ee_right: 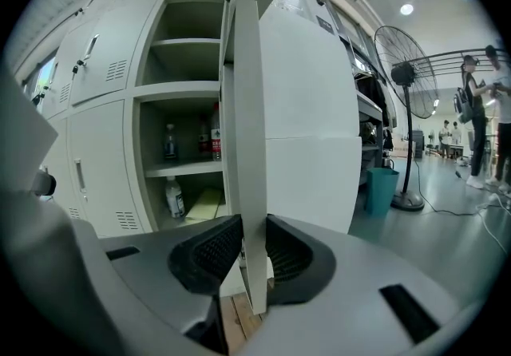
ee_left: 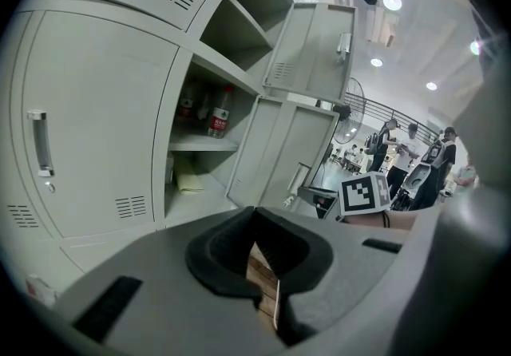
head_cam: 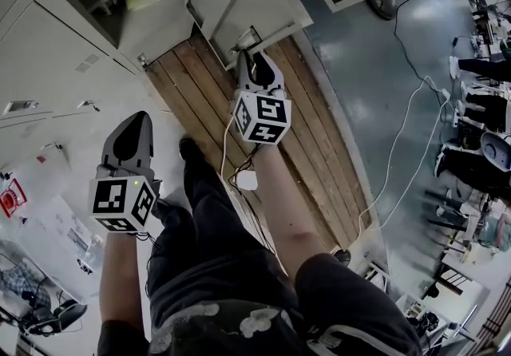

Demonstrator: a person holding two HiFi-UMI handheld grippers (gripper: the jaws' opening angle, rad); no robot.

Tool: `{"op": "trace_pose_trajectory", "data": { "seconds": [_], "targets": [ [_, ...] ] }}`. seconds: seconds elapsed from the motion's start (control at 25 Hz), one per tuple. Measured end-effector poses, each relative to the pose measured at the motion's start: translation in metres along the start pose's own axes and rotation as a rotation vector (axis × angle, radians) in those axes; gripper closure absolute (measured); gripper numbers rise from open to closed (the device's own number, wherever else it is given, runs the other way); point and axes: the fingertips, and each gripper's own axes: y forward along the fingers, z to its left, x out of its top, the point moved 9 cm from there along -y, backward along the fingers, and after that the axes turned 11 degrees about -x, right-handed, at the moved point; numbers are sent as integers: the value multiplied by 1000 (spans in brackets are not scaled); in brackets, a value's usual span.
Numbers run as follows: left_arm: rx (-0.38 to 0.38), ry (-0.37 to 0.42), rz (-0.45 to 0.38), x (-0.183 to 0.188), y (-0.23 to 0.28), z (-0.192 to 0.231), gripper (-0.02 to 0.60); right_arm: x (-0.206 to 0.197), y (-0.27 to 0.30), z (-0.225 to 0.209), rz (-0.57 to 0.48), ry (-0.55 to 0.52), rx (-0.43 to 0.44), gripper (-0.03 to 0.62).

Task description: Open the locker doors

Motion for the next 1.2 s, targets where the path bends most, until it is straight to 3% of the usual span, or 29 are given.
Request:
{"op": "trace_pose_trajectory", "data": {
  "seconds": [0.24,0.36,0.6,1.0,1.2],
  "targets": [
    [-30,1,-18,0,0,-5,572,1,-1,2,11,-24,12,482],
    [-31,3,-22,-1,-3,-6,572,2,-2,5,24,-47,29,392],
    [-46,28,-60,7,-27,-13,572,13,-25,11,21,-36,17,319],
    [4,36,-132,17,-121,-18,572,54,-105,44,-32,-41,27,292],
    [71,49,-198,19,-185,-1,572,87,-128,92,-104,-45,84,292]
  ]
}}
